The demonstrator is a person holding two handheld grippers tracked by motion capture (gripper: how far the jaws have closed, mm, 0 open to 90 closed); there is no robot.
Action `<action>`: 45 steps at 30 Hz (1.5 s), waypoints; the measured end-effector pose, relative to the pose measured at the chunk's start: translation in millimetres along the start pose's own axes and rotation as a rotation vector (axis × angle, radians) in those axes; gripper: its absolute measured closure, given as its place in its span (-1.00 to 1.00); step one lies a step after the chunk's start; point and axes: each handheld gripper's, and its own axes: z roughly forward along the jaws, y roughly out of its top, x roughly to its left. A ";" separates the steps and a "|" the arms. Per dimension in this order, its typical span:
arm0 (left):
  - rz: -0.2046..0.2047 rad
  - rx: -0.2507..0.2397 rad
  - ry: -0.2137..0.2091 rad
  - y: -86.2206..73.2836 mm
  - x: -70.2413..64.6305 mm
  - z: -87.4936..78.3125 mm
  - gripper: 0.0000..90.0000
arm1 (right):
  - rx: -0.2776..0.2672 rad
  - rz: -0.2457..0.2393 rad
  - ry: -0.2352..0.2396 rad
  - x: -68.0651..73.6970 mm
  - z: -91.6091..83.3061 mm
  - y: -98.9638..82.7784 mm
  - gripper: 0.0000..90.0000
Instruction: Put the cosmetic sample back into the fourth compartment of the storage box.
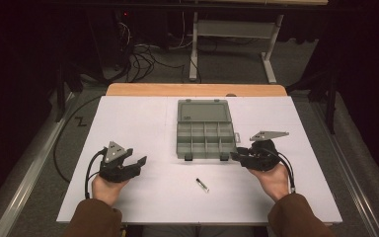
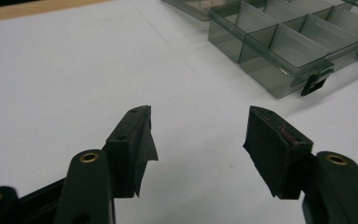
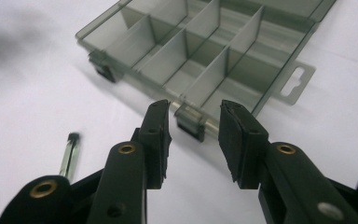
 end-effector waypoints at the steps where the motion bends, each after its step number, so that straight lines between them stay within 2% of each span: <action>1: 0.001 -0.012 0.001 -0.2 -0.6 -1.9 -0.09 | 0.003 -0.010 0.004 1.5 -0.3 -1.9 0.43; 5: 0.005 -0.048 0.002 -4.0 -2.9 -6.0 -0.09 | 0.026 -0.026 0.005 7.7 -2.4 -7.7 0.44; 11: 0.006 -0.038 0.004 -9.5 -1.6 -5.2 -0.10 | 0.052 -0.045 0.016 14.4 -1.7 -11.6 0.47; 14: 0.014 -0.050 0.016 -12.0 -1.5 -5.4 -0.11 | 0.081 -0.055 0.022 18.3 2.6 -11.0 0.49; 18: 0.006 -0.053 0.017 -14.0 -0.6 -5.6 -0.11 | 0.113 -0.072 0.033 24.0 10.1 -9.8 0.50; 30: 0.016 -0.068 0.023 -16.1 -1.4 -6.5 -0.15 | 0.207 -0.158 0.074 45.5 29.7 -3.0 0.54; 35: 0.019 -0.059 0.025 -17.2 -1.1 -4.8 -0.15 | 0.243 -0.189 0.092 53.5 35.5 -1.1 0.55; 45: 0.021 -0.052 0.023 -17.8 -0.4 -3.1 -0.15 | 0.314 -0.214 0.120 71.0 48.7 4.4 0.57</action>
